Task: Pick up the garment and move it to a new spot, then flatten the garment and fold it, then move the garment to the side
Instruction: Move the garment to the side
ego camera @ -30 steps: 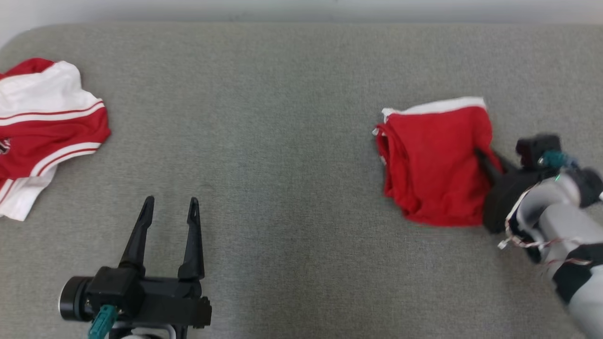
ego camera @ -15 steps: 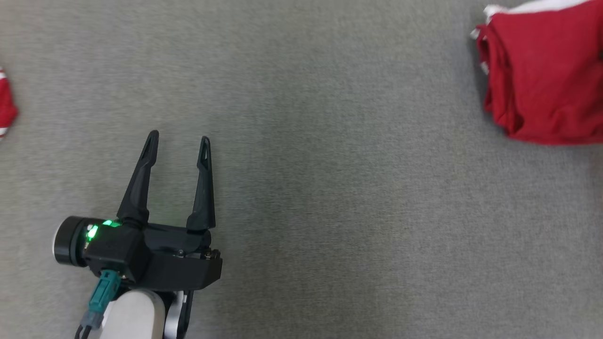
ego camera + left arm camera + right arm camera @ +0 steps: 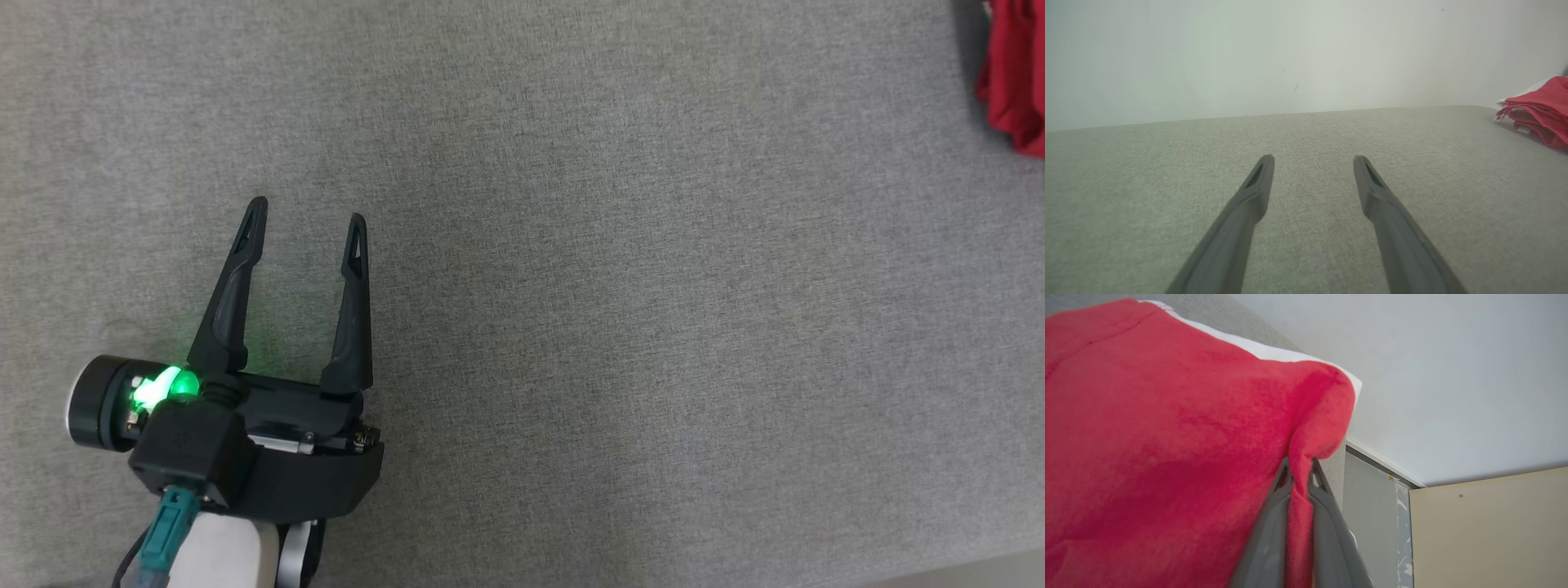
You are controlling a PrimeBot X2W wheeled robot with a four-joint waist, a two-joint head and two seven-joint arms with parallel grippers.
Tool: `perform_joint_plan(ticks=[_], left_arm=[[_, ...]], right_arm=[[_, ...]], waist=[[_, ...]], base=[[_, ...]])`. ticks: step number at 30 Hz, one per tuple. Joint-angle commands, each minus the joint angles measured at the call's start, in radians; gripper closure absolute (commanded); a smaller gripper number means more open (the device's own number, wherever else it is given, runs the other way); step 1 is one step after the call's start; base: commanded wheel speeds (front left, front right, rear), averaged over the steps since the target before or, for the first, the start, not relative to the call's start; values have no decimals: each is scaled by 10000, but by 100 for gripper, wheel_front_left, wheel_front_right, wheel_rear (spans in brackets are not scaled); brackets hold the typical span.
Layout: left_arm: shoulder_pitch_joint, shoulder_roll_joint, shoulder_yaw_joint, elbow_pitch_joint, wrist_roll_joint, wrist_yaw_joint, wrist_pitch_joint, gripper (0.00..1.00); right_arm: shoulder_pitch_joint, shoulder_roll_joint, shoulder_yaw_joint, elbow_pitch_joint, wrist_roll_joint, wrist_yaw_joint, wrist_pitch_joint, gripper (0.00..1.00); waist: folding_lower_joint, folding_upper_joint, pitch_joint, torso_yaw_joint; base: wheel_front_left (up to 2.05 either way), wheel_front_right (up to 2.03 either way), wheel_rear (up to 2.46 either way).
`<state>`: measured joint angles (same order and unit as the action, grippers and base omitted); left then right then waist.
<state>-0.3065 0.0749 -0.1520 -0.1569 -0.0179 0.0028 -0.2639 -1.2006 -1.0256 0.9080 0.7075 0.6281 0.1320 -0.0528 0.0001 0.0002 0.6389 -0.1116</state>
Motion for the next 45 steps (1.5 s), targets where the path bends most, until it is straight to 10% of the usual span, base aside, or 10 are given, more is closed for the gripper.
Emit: perform_joint_plan(ticks=[1, 8, 10, 11, 28, 45], left_arm=[[15, 62, -4, -64, 77, 44, -6, 0], [126, 37, -91, -139, 68, 126, -6, 0], [134, 24, -123, -140, 25, 137, -6, 0], [140, 17, -129, -132, 3, 154, -6, 0], [1009, 58, 559, 432, -502, 326, -6, 0], [2257, -6, 1290, 1110, -913, 95, -7, 0]], right_arm=[[-235, -84, 74, 79, -41, -27, -39, 100], [-1071, -99, 548, 847, -348, -27, -32, 100], [-1240, -44, 611, 1152, -318, -27, 16, 51], [-1303, -11, 668, 1295, -349, -27, 0, 0], [-577, 1856, -424, 1875, 389, -27, -2118, 0], [6118, 4950, -6290, -3145, -2004, -27, -2116, 0]], waist=[[-1, -2, 65, 22], [-1, -2, 94, 262], [-1, -2, 92, 323], [-1, -2, 85, 345], [-1, -2, -1974, 266], [-1, -2, -4580, 866]], base=[[0, 0, 0], [0, 0, 0], [0, 0, 0], [0, 0, 0], [0, 0, 0], [0, 0, 0]])
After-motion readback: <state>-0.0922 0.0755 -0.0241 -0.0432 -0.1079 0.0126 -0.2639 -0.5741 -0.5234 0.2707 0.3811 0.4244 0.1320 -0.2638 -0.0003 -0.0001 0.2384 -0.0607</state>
